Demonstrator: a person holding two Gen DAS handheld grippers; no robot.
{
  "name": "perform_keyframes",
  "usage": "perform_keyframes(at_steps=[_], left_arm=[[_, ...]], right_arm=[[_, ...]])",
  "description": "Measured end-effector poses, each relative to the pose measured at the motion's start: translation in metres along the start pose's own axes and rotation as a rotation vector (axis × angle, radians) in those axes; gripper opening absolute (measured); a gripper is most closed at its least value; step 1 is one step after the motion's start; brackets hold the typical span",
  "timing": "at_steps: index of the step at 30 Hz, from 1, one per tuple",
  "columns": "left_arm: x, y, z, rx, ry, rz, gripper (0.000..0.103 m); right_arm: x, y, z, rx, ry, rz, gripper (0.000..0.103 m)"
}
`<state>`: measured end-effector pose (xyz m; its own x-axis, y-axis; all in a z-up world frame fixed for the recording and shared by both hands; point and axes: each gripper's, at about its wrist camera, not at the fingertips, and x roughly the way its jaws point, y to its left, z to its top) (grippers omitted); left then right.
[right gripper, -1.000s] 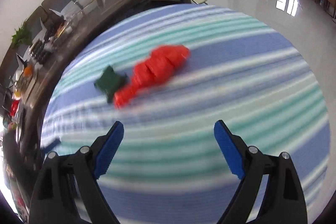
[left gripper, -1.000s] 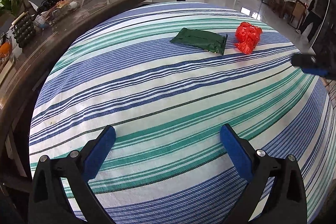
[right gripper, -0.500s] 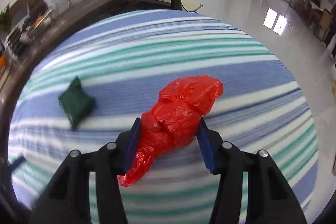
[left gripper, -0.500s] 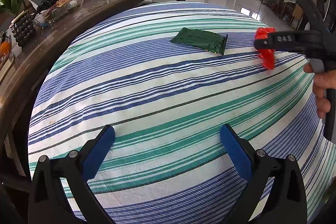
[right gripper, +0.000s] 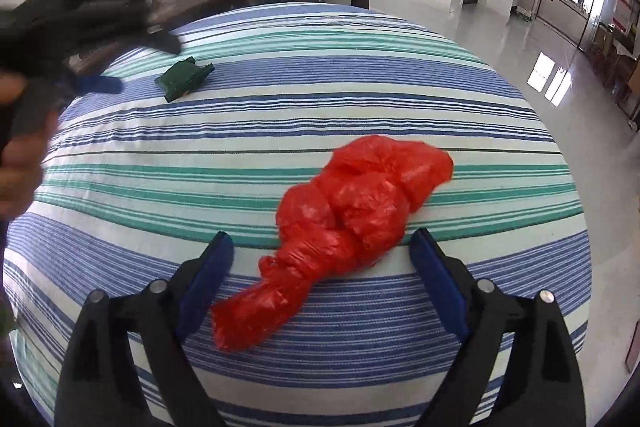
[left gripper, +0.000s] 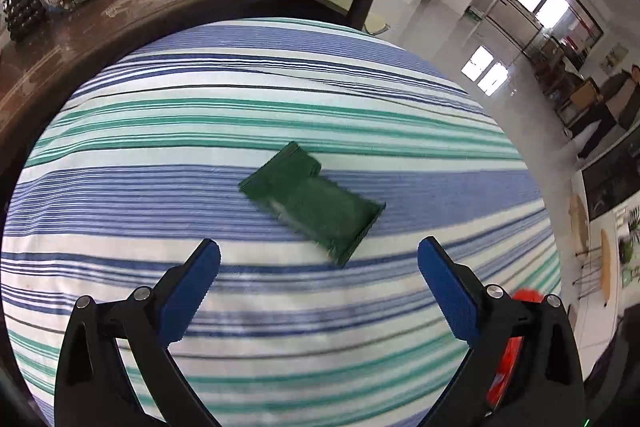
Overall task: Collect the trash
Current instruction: 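Grasp the red plastic bag with right gripper while left gripper grasps the dark green packet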
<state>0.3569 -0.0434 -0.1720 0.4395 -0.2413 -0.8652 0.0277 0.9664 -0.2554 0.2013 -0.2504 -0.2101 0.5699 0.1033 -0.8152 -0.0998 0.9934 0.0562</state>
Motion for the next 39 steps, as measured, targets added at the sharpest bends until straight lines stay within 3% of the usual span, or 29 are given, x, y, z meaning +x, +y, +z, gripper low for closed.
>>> perform_keyframes(at_steps=[4, 7, 9, 16, 18, 20, 22, 23, 24, 25, 26, 28, 32, 36, 39], left_arm=[[0.033, -0.02, 0.024, -0.057, -0.026, 0.176, 0.098], [0.052, -0.028, 0.022, -0.046, 0.0, 0.268, 0.098], [0.053, -0.034, 0.012, 0.013, -0.025, 0.317, 0.098], [0.037, -0.012, -0.008, 0.116, -0.048, 0.236, 0.098], [0.037, -0.012, -0.009, 0.157, -0.071, 0.226, 0.093], [0.035, -0.018, -0.008, 0.2, -0.102, 0.197, 0.061], [0.034, -0.024, -0.009, 0.239, -0.11, 0.176, 0.049], [0.031, -0.027, -0.013, 0.259, -0.112, 0.166, 0.047], [0.029, -0.028, -0.018, 0.277, -0.111, 0.155, 0.046], [0.024, -0.031, -0.026, 0.302, -0.108, 0.142, 0.044], [0.017, -0.034, -0.036, 0.325, -0.106, 0.13, 0.044], [0.002, -0.035, -0.061, 0.378, -0.104, 0.106, 0.044], [-0.029, -0.034, -0.124, 0.471, -0.083, 0.056, 0.044], [-0.047, -0.028, -0.164, 0.473, -0.092, 0.038, 0.045], [-0.05, -0.028, -0.175, 0.46, -0.11, 0.057, 0.055]], right_arm=[[0.001, 0.002, 0.003, -0.002, 0.004, 0.002, 0.089], [0.002, 0.003, 0.004, -0.001, 0.005, 0.002, 0.089], [0.002, 0.002, 0.005, -0.002, 0.005, 0.001, 0.089], [0.003, 0.002, 0.006, -0.003, 0.006, -0.003, 0.089], [0.004, 0.002, 0.006, -0.003, 0.006, -0.007, 0.089], [0.004, 0.001, 0.007, -0.002, 0.006, -0.008, 0.089], [0.004, 0.002, 0.007, -0.001, 0.005, -0.008, 0.089], [0.004, 0.001, 0.007, 0.002, 0.003, -0.008, 0.082], [0.002, -0.001, 0.007, 0.014, -0.009, -0.018, 0.076], [-0.001, -0.003, 0.006, 0.026, -0.023, -0.02, 0.055], [-0.003, -0.005, 0.005, 0.036, -0.029, -0.008, 0.049], [-0.007, -0.003, 0.002, 0.013, -0.027, -0.006, 0.047], [-0.029, 0.007, -0.016, -0.03, -0.004, 0.047, 0.046], [-0.043, 0.019, -0.035, -0.079, 0.0, 0.048, 0.049], [-0.039, 0.019, -0.043, -0.064, -0.003, 0.012, 0.068]])
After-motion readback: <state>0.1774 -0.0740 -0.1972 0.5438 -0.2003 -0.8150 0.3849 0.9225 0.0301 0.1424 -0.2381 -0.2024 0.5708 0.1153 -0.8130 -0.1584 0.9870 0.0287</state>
